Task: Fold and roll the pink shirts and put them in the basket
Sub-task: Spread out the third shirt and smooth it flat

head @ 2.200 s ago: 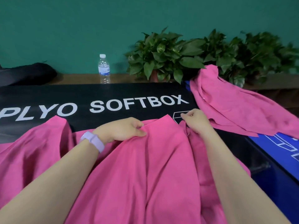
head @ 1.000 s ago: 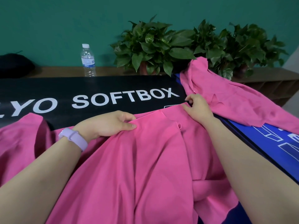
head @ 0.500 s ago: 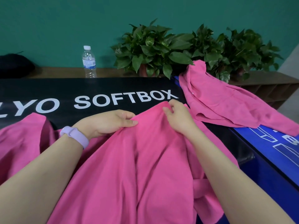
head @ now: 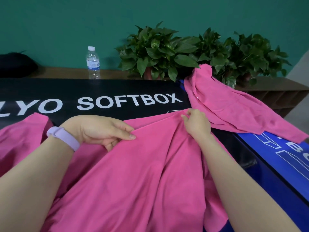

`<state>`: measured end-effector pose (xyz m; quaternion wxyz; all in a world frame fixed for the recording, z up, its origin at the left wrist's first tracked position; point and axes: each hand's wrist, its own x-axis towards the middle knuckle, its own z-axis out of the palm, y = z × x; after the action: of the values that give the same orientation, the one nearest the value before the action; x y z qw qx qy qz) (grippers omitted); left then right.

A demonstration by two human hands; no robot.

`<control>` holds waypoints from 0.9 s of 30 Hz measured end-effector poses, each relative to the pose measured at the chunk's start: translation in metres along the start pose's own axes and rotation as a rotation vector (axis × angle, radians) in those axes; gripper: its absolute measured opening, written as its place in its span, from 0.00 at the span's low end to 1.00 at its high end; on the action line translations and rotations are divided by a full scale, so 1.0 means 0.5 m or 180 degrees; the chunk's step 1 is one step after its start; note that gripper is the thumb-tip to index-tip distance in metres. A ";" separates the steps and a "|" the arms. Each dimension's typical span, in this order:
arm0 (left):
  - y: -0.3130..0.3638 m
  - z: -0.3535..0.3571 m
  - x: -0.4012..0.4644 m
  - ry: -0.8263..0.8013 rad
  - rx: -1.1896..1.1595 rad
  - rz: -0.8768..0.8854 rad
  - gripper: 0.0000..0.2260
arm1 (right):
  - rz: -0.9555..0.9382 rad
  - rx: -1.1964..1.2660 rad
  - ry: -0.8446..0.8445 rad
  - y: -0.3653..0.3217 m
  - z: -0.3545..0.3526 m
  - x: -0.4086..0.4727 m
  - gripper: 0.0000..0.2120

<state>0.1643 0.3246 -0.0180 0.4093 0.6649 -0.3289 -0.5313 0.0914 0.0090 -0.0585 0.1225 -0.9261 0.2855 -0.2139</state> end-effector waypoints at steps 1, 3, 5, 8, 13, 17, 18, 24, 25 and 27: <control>0.004 0.006 -0.004 0.0173 -0.0308 0.0112 0.16 | 0.0019 -0.0106 0.0159 0.000 0.011 -0.009 0.09; 0.019 0.010 -0.023 0.0631 -0.0942 0.0557 0.17 | -0.0043 -0.0241 0.0395 -0.005 0.022 -0.019 0.11; 0.044 0.002 -0.051 0.1084 -0.0810 0.0814 0.14 | -0.0004 -0.0258 0.0431 -0.003 0.021 -0.018 0.12; 0.054 -0.006 -0.080 0.2172 0.1381 0.0134 0.13 | 0.0104 -0.0145 0.0418 0.002 0.021 -0.018 0.11; -0.027 0.054 -0.015 0.3592 0.3163 -0.1239 0.18 | 0.0018 -0.0067 0.0169 -0.005 0.006 -0.030 0.10; -0.078 0.070 0.002 0.4004 0.3458 -0.0585 0.25 | -0.0174 -0.0143 -0.0044 0.012 -0.072 0.019 0.11; -0.083 0.066 -0.001 0.3994 0.3446 -0.0535 0.27 | -0.0237 -0.0141 0.0009 0.013 -0.097 0.043 0.11; -0.075 0.067 -0.008 0.3745 0.3335 -0.0815 0.26 | -0.0315 -0.0355 -0.0340 0.033 -0.079 0.069 0.13; -0.072 0.063 -0.011 0.3626 0.3245 -0.0968 0.24 | -0.0252 -0.0386 -0.0319 0.049 -0.051 0.052 0.13; -0.057 0.049 -0.030 0.3289 0.2925 -0.1268 0.21 | -0.0048 -0.0238 -0.0083 0.076 -0.012 0.026 0.13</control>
<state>0.1372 0.3455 -0.0393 0.0868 0.9837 -0.1560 -0.0213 0.0802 -0.0301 -0.0622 0.0898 -0.9349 0.2847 -0.1919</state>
